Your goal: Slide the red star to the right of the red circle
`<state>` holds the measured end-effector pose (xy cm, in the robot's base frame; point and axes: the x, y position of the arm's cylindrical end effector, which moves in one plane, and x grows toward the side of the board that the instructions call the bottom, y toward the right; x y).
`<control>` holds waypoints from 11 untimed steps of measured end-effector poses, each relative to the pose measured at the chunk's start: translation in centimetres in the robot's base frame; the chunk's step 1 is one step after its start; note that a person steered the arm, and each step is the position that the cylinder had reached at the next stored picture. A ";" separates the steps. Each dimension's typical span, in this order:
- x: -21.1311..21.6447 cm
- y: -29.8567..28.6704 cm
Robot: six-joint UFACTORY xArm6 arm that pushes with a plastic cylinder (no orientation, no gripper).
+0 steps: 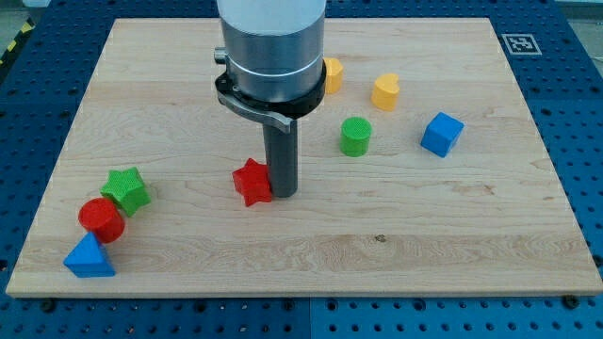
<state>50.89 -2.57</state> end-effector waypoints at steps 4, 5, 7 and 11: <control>-1.9 -4.4; 0.5 -5.7; 0.8 -5.2; 4.9 -4.8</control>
